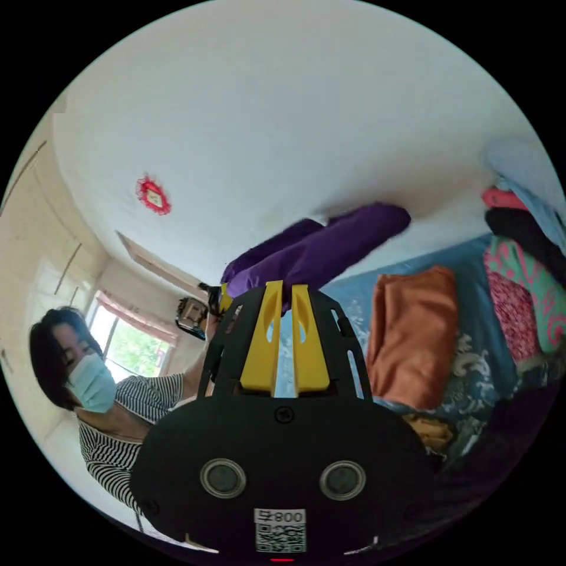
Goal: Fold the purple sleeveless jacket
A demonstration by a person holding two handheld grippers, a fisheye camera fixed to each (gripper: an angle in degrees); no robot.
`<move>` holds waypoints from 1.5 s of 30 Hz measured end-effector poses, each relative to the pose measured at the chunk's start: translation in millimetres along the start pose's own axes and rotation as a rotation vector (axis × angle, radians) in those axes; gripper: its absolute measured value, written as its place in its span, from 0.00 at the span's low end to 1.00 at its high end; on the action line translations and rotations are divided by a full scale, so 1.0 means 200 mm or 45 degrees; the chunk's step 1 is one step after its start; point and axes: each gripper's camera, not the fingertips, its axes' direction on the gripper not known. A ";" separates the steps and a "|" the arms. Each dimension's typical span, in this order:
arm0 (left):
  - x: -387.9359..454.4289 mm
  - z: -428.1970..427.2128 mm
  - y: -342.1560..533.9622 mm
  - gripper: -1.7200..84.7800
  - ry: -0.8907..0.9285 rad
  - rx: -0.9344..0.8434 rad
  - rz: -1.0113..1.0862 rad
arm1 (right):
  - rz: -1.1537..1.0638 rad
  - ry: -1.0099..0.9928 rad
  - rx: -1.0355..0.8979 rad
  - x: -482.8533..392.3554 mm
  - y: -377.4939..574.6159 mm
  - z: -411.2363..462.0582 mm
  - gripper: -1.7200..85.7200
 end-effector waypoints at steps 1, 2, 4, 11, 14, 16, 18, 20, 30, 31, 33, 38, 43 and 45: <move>-0.11 0.06 0.04 0.05 -0.011 -0.020 -0.036 | 0.046 0.024 -0.017 0.07 -0.01 0.00 0.04; -0.34 0.16 0.13 0.05 -0.041 -0.057 -0.112 | 0.142 0.075 -0.046 0.21 -0.01 0.02 0.04; -0.69 0.32 0.30 0.05 -0.092 -0.132 -0.261 | 0.301 0.175 -0.106 0.43 0.00 0.06 0.05; -1.59 0.60 0.80 0.05 -0.165 -0.274 -0.591 | 0.435 0.538 -0.428 0.72 -0.08 0.30 0.05; -1.78 0.67 0.83 0.05 -0.230 -0.362 -0.535 | 0.391 0.645 -0.478 0.71 -0.17 0.34 0.05; -1.91 0.72 0.85 0.05 -0.291 -0.408 -0.522 | 0.392 0.703 -0.524 0.74 -0.20 0.38 0.06; -2.08 0.75 0.88 0.05 -0.342 -0.448 -0.517 | 0.428 0.776 -0.576 0.80 -0.23 0.44 0.06; -2.21 0.75 0.92 0.05 -0.350 -0.448 -0.542 | 0.461 0.789 -0.584 0.85 -0.23 0.47 0.07; -2.61 0.48 1.20 0.04 -0.269 -0.372 -0.681 | 0.269 1.106 -0.539 0.59 -0.30 0.61 0.08; -2.60 0.46 1.21 0.04 -0.276 -0.371 -0.671 | 0.246 1.147 -0.534 0.56 -0.30 0.62 0.08; -2.59 0.39 1.22 0.03 -0.279 -0.367 -0.603 | 0.122 1.314 -0.475 0.40 -0.28 0.65 0.04; -2.59 0.43 1.11 0.02 -0.327 -0.393 -0.390 | -0.165 1.408 -0.412 0.11 -0.23 0.82 0.02; -2.75 0.62 1.11 0.02 -0.557 -0.638 -0.278 | -0.079 1.291 -0.563 0.30 -0.25 1.01 0.02; -2.82 0.64 1.18 0.02 -0.599 -0.714 -0.298 | 0.041 1.220 -0.625 0.43 -0.24 1.04 0.02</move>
